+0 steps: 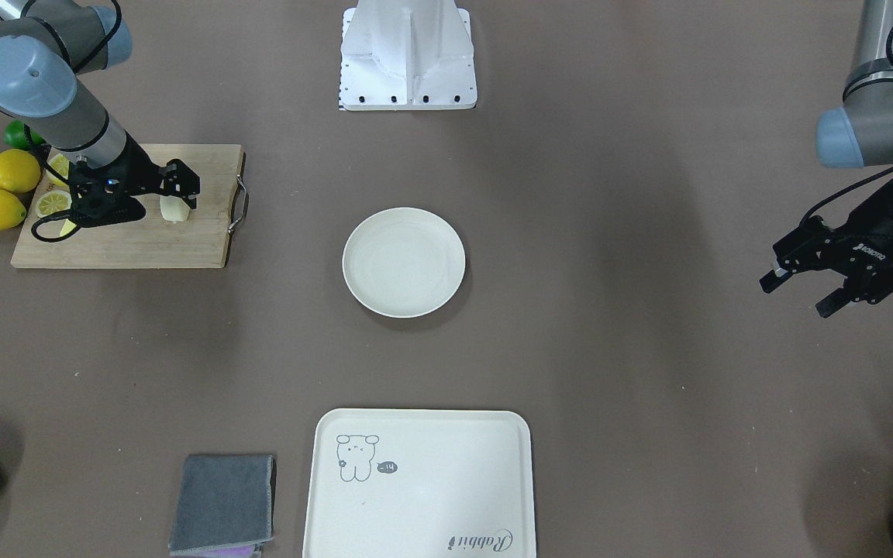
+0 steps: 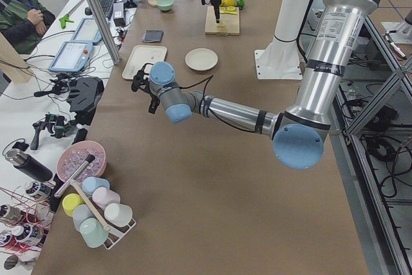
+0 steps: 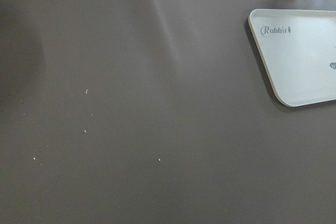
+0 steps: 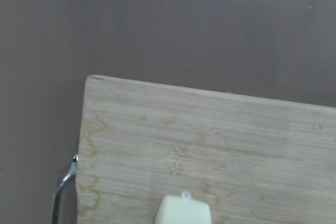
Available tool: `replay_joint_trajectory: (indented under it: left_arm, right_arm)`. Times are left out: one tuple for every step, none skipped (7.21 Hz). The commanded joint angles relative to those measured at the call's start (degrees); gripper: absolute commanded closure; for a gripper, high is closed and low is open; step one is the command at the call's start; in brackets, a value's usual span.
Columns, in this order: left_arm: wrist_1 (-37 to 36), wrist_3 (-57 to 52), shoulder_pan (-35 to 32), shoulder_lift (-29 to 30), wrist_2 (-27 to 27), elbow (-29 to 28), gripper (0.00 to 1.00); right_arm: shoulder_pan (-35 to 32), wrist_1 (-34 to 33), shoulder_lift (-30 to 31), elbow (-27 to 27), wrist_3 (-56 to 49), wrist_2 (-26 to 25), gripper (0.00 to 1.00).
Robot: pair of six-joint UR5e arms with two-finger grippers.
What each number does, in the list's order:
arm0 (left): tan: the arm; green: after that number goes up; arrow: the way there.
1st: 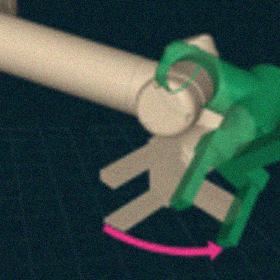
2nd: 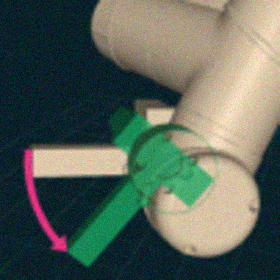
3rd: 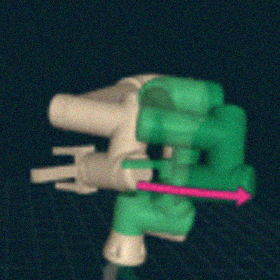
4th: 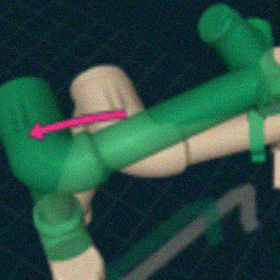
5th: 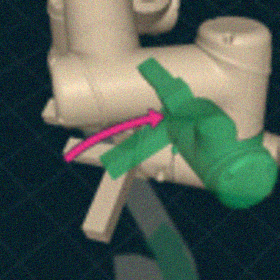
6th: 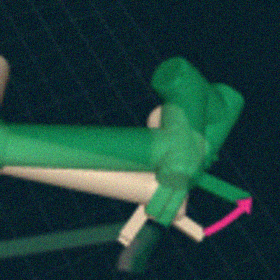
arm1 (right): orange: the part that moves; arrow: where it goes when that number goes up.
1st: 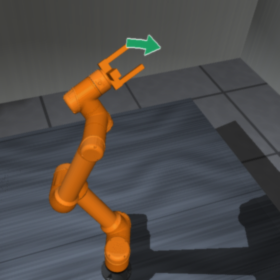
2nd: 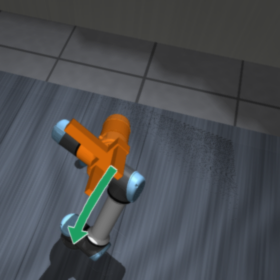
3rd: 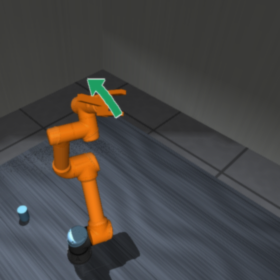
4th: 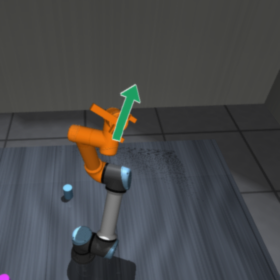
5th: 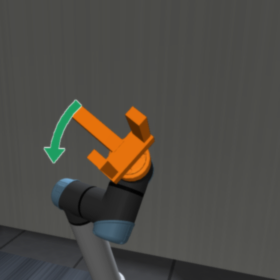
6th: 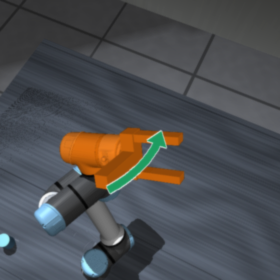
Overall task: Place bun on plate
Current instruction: 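Close the right gripper on the cream bun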
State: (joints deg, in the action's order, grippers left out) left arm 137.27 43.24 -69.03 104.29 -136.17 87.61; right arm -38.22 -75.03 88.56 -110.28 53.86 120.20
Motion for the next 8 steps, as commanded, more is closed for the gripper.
replay_joint_trajectory:
  left_arm:
    - [0.1, 0.0, -0.4, -0.31, -0.06, 0.11, 0.02]
    - [0.1, 0.0, -0.49, -0.92, -0.06, 0.11, 0.02]
    - [0.19, 0.0, -0.41, -1.45, -0.06, 0.11, 0.02]
    - [0.36, 0.0, -0.49, -1.98, -0.15, 0.19, 0.02]
    - [1.23, 0.09, -1.54, -2.33, -0.76, 0.45, 0.02]
    - [1.15, 0.09, -1.63, -2.34, -0.68, 0.28, 0.02]
    - [0.81, 0.09, -1.64, -2.25, -0.59, 0.19, 0.02]
    - [0.8, 0.09, -1.72, -2.34, -0.67, 0.02, 0.02]
  right_arm:
    - [2.7, 0.06, 0.39, -0.46, 2.55, -2.34, 0.16]
    - [2.71, 0.06, 0.47, -0.9, 2.83, -2.34, 0.49]
    - [2.62, -0.02, 0.48, -0.99, 2.74, -2.25, 0.91]
    - [2.62, 0.06, 0.21, -1.16, 2.57, -2.34, 1.0]
    - [2.1, -0.02, 0.04, -1.6, 2.56, -2.34, 1.0]
    - [0.18, -0.03, -0.05, -2.13, 2.13, -2.08, 1.0]
    - [-0.71, -0.37, -0.4, -3.96, 2.21, -1.99, 1.0]
    - [-1.59, -0.55, -3.88, -4.24, 2.39, -1.82, 1.0]
